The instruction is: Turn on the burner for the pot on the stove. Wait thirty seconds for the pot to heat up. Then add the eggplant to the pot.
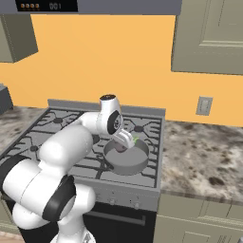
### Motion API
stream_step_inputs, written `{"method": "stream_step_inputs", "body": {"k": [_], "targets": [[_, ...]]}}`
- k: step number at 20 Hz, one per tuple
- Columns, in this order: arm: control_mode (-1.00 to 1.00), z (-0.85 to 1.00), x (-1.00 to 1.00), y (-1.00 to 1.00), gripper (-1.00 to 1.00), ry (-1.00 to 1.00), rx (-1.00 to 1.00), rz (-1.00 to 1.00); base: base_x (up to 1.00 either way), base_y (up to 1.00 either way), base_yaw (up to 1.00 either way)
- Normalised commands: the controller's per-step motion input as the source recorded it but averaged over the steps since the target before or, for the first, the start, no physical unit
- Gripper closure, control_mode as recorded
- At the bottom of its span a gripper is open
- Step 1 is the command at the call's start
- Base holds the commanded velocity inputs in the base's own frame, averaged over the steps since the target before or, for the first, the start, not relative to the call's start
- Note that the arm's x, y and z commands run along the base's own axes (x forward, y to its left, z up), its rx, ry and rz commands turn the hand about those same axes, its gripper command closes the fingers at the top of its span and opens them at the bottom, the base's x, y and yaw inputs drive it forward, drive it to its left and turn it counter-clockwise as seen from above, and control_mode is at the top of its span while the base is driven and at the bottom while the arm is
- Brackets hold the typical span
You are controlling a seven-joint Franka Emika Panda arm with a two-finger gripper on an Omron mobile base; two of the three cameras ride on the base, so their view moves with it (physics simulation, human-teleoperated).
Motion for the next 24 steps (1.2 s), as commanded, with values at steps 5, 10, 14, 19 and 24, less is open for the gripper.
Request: {"method": "stream_step_inputs", "body": {"k": [5, 10, 14, 19, 24], "targets": [[-1.0, -0.15, -0.1, 0.0, 1.0, 0.01, 0.0, 0.0, 0.0, 0.0, 0.0], [-1.0, -0.1, 0.0, 0.0, 1.0, 0.01, 0.0, 0.0, 0.0, 0.0, 0.0], [-1.0, -0.11, 0.0, 0.0, 1.0, 0.01, 0.0, 0.0, 0.0, 0.0, 0.0], [-1.0, -0.1, 0.0, 0.0, 1.0, 0.01, 0.0, 0.0, 0.0, 0.0, 0.0], [-1.0, -0.15, -0.06, 0.0, 1.0, 0.0, 0.0, 0.0, 0.0, 0.0, 0.0]]}}
